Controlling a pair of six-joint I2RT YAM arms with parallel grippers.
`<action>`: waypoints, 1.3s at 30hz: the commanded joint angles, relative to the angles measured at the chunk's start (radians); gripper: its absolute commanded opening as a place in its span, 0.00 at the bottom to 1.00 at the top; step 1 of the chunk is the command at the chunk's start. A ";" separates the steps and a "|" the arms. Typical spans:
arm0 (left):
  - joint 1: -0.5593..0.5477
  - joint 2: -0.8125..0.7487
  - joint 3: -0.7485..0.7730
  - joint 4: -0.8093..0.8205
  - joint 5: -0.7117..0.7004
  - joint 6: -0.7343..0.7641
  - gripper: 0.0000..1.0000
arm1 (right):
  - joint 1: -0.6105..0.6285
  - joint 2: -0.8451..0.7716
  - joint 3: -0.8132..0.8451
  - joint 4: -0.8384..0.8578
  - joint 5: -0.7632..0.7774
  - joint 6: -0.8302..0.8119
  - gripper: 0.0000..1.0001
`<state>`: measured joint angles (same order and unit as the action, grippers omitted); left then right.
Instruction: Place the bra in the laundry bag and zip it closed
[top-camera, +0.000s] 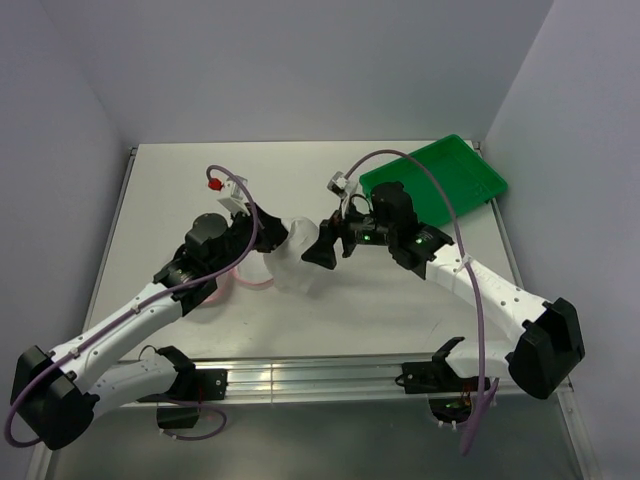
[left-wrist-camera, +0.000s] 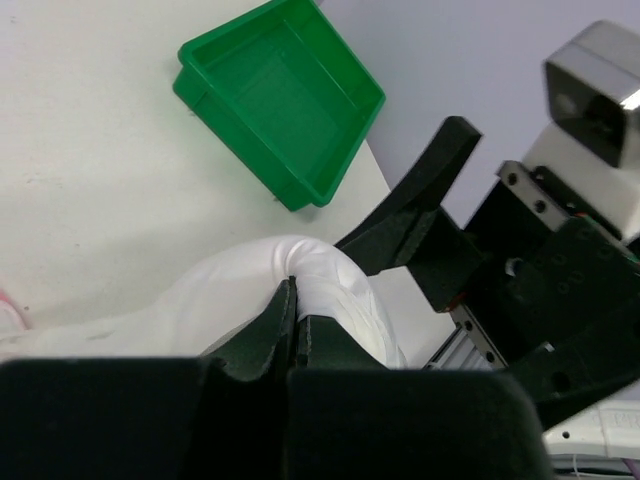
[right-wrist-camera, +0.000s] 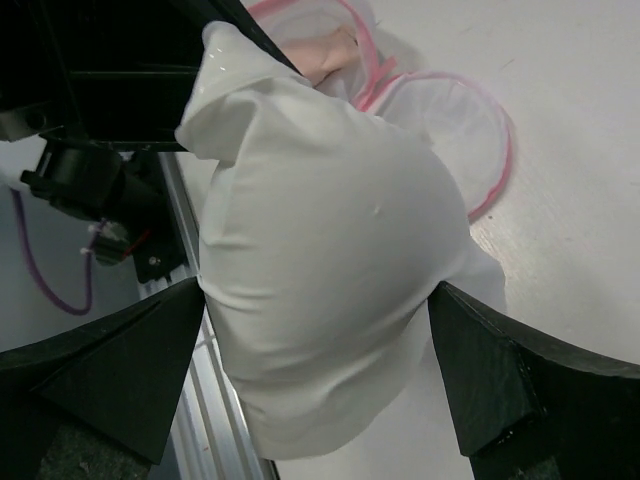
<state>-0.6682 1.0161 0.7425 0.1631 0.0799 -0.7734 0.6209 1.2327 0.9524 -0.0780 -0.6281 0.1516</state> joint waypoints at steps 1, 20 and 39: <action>-0.018 -0.014 0.051 -0.010 -0.051 0.031 0.00 | 0.062 -0.004 0.101 -0.133 0.154 -0.089 1.00; -0.019 0.012 0.139 -0.128 0.006 0.002 0.00 | 0.146 0.022 0.126 -0.177 0.304 -0.176 0.98; -0.016 -0.157 0.187 -0.508 -0.231 0.085 0.72 | 0.169 -0.058 0.072 -0.080 0.277 -0.077 0.09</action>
<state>-0.6823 0.9321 0.8669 -0.2356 -0.0315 -0.7269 0.7895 1.2083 1.0054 -0.2291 -0.3405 0.0257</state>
